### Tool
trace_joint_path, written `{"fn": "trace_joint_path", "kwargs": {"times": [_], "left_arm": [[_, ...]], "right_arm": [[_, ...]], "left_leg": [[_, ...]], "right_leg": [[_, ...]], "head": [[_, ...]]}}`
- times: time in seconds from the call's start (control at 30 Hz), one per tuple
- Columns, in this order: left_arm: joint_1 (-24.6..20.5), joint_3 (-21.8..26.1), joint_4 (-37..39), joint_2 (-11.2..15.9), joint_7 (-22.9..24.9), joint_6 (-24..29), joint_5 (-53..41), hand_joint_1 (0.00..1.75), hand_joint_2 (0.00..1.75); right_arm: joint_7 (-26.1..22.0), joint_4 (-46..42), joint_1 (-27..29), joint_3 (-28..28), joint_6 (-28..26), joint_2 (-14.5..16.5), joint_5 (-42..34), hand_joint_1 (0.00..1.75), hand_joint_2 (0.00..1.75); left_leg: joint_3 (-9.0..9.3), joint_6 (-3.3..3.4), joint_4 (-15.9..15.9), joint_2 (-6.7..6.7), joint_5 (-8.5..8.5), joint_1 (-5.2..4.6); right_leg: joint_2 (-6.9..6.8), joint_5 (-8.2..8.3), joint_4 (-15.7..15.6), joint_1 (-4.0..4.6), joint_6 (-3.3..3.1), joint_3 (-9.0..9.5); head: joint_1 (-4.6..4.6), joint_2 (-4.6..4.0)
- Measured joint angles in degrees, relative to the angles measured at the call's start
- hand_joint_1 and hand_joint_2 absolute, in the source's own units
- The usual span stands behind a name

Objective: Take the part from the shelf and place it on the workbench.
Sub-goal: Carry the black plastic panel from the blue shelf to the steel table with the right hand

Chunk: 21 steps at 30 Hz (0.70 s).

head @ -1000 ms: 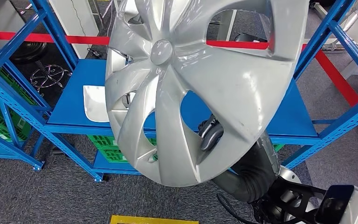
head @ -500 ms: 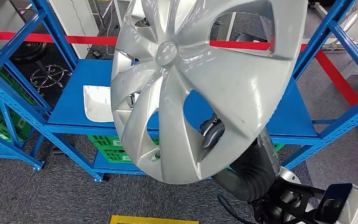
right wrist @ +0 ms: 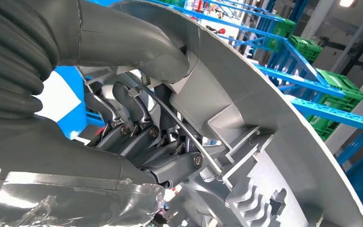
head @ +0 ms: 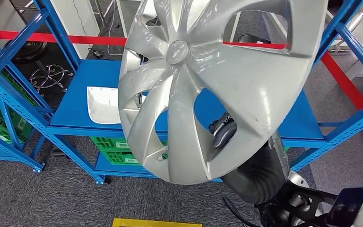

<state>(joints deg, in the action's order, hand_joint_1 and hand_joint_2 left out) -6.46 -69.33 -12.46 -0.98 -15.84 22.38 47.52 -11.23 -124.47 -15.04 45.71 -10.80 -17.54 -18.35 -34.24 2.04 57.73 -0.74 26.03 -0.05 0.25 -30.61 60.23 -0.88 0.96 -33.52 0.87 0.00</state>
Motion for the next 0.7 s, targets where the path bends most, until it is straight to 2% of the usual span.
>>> {"fn": "trace_joint_path", "kwargs": {"times": [0.07,0.1,0.13,0.17,0.2,0.27,0.3,0.33,0.43,0.47,0.5,0.53,0.6,0.63,0.67,0.7], "left_arm": [[0.0,0.0,0.0,0.0,0.0,-0.1,0.0,0.00,1.75],[0.0,0.0,0.0,0.0,0.0,-0.1,0.0,0.00,1.75],[0.1,0.0,0.0,0.0,0.1,-0.2,0.0,0.00,1.75],[0.1,0.0,0.0,0.0,0.1,-0.2,0.0,0.00,1.75],[0.1,0.0,0.0,0.0,0.1,-0.3,0.1,0.00,1.75],[0.1,0.0,0.0,-0.1,0.1,-0.5,0.1,0.00,1.75],[0.1,0.0,0.0,-0.1,0.2,-0.6,0.1,0.00,1.75],[0.1,0.0,0.0,0.0,0.2,-0.6,0.1,0.00,1.75],[0.1,0.0,0.0,0.0,0.4,-0.7,0.1,0.00,1.75],[0.2,0.0,0.0,0.0,0.4,-0.7,0.2,0.00,1.75],[0.2,0.0,0.0,0.0,0.5,-0.7,0.2,0.00,1.75],[0.2,0.0,0.0,0.0,0.5,-0.7,0.3,0.00,1.75],[0.2,0.0,0.0,0.0,0.7,-0.7,0.3,0.00,1.75],[0.2,0.0,0.0,0.0,0.7,-0.7,0.3,0.00,1.75],[0.2,0.0,0.0,0.0,0.8,-0.7,0.3,0.00,1.75],[0.2,0.0,0.0,0.0,0.8,-0.7,0.3,0.00,1.75]], "right_arm": [[0.0,-0.1,0.1,-0.1,0.0,-0.1,0.0,1.75,1.75],[0.0,-0.1,0.3,-0.1,0.0,-0.1,0.0,1.75,1.75],[0.0,-0.1,0.4,-0.2,0.0,-0.1,0.0,1.75,1.75],[0.0,-0.1,0.5,-0.2,0.0,-0.2,0.0,1.75,1.75],[0.0,-0.1,0.5,-0.2,0.0,-0.2,0.0,1.75,1.75],[0.0,-0.1,0.5,-0.3,-0.1,-0.2,0.1,1.75,1.75],[0.0,-0.1,0.6,-0.3,-0.1,-0.2,0.1,1.75,1.75],[0.1,-0.1,0.6,-0.3,-0.2,-0.2,0.2,1.75,1.75],[0.1,-0.2,0.8,-0.6,-0.4,-0.2,0.2,1.75,1.75],[0.1,-0.2,0.8,-0.7,-0.4,-0.2,0.2,1.75,1.75],[0.1,-0.2,0.8,-0.8,-0.4,-0.2,0.2,1.75,1.75],[0.2,-0.2,0.8,-0.8,-0.5,-0.2,0.2,1.75,1.75],[0.2,-0.2,0.8,-0.9,-0.5,-0.3,0.2,1.75,1.75],[0.2,-0.2,0.8,-0.9,-0.5,-0.3,0.2,1.75,1.75],[0.2,-0.2,0.9,-1.0,-0.5,-0.3,0.2,1.75,1.75],[0.2,-0.2,0.9,-1.0,-0.5,-0.3,0.2,1.75,1.75]], "left_leg": [[0.08,0.12,-0.1,0.08,-0.13,0.13],[0.06,0.12,-0.1,0.09,-0.12,0.15],[0.05,0.09,0.0,0.08,-0.10,0.16],[0.04,0.02,0.1,0.07,-0.06,0.20],[0.04,-0.10,0.2,0.05,0.02,0.27],[-0.06,-0.58,0.7,-0.01,0.24,0.29],[-0.19,-0.92,0.9,-0.04,0.27,0.23],[-0.34,-1.28,1.1,-0.05,0.23,0.16],[-0.66,-2.33,1.2,-0.03,0.10,0.26],[-0.95,-2.64,1.8,0.01,0.92,0.33],[-1.53,-2.90,3.4,0.05,2.49,0.38],[-2.47,-3.12,6.3,0.10,4.74,0.45],[-4.57,-3.36,13.7,0.13,9.16,0.52],[-4.92,-3.41,16.1,0.13,10.30,0.53],[-4.28,-3.40,16.5,0.13,10.35,0.53],[-2.51,-3.31,14.4,0.13,9.39,0.53]], "right_leg": [[-0.03,-3.84,7.4,-0.09,0.20,-3.41],[-0.03,-5.23,11.0,-0.14,0.28,-5.15],[-0.04,-5.57,13.0,-0.18,0.34,-6.20],[-0.04,-4.73,12.9,-0.22,0.36,-6.21],[-0.05,-2.94,10.5,-0.26,0.35,-5.16],[-0.05,0.97,2.8,-0.27,0.17,-1.56],[0.01,2.09,-0.1,-0.22,-0.10,-0.32],[0.10,2.57,-1.6,-0.12,-0.40,0.26],[0.20,3.01,-1.8,-0.04,-1.62,-0.14],[0.09,3.27,-1.9,-0.12,-2.09,-0.26],[-0.03,3.56,-2.1,-0.22,-2.52,-0.41],[-0.14,3.84,-2.1,-0.25,-2.84,-0.62],[-0.23,4.33,-2.0,-0.16,-3.12,-1.29],[-0.24,4.61,-1.9,-0.10,-3.13,-1.71],[-0.22,4.89,-1.8,-0.06,-3.11,-2.16],[-0.18,5.17,-1.7,-0.04,-3.02,-2.58]], "head": [[0.46,0.00],[0.62,0.00],[0.73,0.00],[0.83,0.00],[0.91,0.00],[1.18,0.00],[1.30,0.00],[1.34,0.00],[1.07,0.00],[0.91,0.00],[0.67,0.00],[0.33,0.00],[-0.35,0.00],[-0.57,0.00],[-0.71,0.00],[-0.81,0.00]]}}
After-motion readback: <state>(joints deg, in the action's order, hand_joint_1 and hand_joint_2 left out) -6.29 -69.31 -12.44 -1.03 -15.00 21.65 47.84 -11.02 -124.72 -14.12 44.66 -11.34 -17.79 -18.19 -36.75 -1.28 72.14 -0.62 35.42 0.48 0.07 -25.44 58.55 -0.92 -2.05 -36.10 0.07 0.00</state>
